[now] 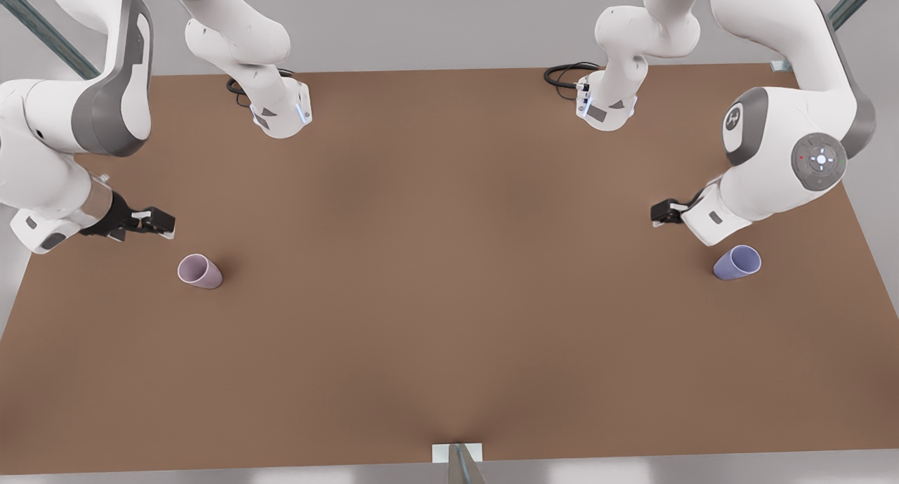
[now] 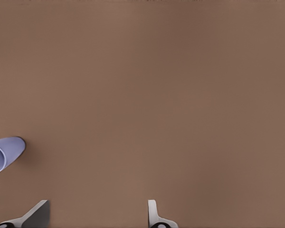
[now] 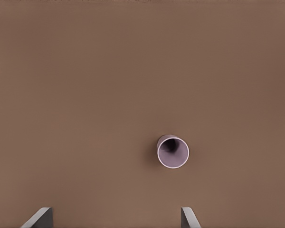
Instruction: Stack the cups, with the pink cup at the bottom and the purple cup at the top
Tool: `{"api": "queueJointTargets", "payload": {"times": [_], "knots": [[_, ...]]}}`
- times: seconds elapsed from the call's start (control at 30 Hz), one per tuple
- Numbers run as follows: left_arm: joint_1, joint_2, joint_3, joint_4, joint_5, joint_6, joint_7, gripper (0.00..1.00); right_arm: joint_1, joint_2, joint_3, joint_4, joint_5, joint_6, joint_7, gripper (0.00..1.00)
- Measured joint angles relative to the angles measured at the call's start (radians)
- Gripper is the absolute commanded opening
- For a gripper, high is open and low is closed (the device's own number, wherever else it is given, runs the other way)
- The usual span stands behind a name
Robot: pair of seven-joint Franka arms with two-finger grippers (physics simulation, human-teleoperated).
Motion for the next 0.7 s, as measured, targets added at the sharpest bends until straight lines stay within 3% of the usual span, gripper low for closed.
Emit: {"api": "queueJointTargets", "payload": {"times": [0.13, 0.3, 0.47, 0.7], "knots": [[0.002, 0.011, 0.014, 0.001, 0.001, 0.019, 0.005, 1.0, -0.002, 0.013, -0.001, 0.0, 0.002, 0.015, -0.011, 1.0], [0.005, 0.006, 0.02, 0.001, 0.004, 0.029, 0.012, 1.0, -0.013, 0.198, -0.004, 0.069, 0.0, 0.023, -0.021, 1.0], [0.004, 0.006, 0.02, 0.001, 0.004, 0.034, 0.017, 1.0, -0.003, 0.265, 0.002, 0.111, -0.01, 0.022, -0.03, 1.0], [0.004, 0.005, 0.027, 0.001, 0.003, 0.036, 0.024, 1.0, -0.096, 0.214, -0.005, -0.068, 0.013, 0.047, -0.039, 1.0]]}}
